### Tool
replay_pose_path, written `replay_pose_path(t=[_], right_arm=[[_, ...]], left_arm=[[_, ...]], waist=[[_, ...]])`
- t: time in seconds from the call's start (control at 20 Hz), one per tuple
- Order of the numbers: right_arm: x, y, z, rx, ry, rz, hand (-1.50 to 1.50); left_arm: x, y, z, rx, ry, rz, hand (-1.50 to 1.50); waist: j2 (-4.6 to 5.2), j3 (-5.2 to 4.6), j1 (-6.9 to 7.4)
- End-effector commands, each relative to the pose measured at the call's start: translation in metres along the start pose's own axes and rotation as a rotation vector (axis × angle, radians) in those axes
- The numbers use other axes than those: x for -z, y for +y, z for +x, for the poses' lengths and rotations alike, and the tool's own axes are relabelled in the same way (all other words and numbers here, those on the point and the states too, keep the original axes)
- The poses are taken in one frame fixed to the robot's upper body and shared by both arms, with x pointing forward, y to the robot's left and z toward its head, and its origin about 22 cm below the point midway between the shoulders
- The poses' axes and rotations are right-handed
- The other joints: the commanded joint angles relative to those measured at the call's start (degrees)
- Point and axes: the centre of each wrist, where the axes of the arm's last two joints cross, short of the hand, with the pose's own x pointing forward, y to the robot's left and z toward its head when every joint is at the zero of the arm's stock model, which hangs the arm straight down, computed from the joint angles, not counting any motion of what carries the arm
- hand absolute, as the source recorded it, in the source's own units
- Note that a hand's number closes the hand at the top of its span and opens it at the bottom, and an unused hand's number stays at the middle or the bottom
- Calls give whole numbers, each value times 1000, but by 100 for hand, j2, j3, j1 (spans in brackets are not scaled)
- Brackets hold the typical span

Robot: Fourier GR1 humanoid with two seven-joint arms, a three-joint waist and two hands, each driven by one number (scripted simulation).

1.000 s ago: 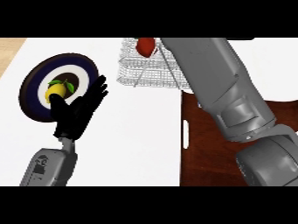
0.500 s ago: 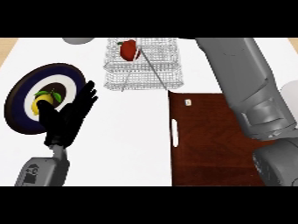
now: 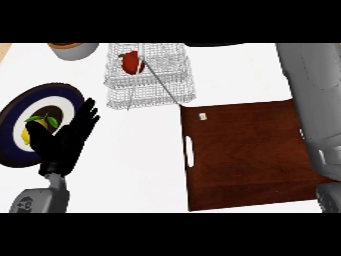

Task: Pick the bell pepper from the tray and place it in the tiered basket

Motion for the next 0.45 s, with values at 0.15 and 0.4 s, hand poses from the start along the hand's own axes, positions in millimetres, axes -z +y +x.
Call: replay_pose_path(t=[0.15,0.4], right_arm=[[-12,-106,-30,-25,1,39,-150],[-50,-173,-25,-25,-53,24,-150]], left_arm=[[-12,6,-12,-12,9,20,0],[-14,22,-14,-1,4,22,0]], waist=[[26,-2,-47],[31,-9,-102]])
